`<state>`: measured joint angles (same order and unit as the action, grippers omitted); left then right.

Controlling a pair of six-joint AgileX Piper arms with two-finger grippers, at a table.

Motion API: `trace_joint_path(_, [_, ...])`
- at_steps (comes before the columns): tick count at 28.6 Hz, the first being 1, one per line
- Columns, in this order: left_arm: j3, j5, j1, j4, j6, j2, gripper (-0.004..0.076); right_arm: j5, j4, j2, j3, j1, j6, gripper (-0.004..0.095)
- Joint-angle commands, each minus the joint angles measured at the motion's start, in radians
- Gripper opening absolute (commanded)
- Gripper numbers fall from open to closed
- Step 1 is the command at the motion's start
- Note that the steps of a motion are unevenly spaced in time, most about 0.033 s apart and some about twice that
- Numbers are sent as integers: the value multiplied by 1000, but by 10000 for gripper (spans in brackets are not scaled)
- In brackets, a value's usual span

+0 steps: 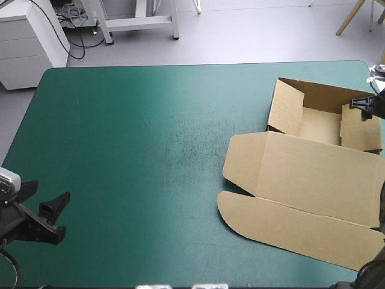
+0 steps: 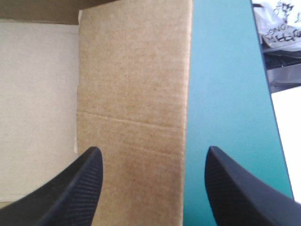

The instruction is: Fold the box

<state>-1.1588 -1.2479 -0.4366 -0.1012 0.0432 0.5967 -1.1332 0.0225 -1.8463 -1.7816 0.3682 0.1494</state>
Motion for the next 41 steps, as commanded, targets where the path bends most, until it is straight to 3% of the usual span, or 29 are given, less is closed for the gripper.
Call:
trace_joint_path(1, [-19, 54, -7, -18, 5, 8, 461, 27, -51, 123, -28, 8, 7, 562])
trace_joint_path(6, [-19, 59, -7, -57, 0, 8, 456, -6, -163, 237, -28, -20, 52, 522])
trace_joint_path(11, [-19, 76, -7, -88, -4, 8, 440, -58, -165, 315, -28, -120, 57, 430])
trace_joint_path(16, [-19, 91, -7, -120, -2, 8, 436, -57, -162, 399, -28, -294, 70, 411])
trace_joint_path(23, [-19, 93, -7, -140, 4, 8, 436, -27, -162, 528, 7, -438, 70, 399])
trace_joint_path(30, [-19, 101, -7, -140, 0, 8, 436, 36, -166, 753, 240, -533, 105, 373])
trace_joint_path(41, [-19, 105, -7, -140, -3, 8, 436, 197, -206, 1198, 720, -543, 141, 345])
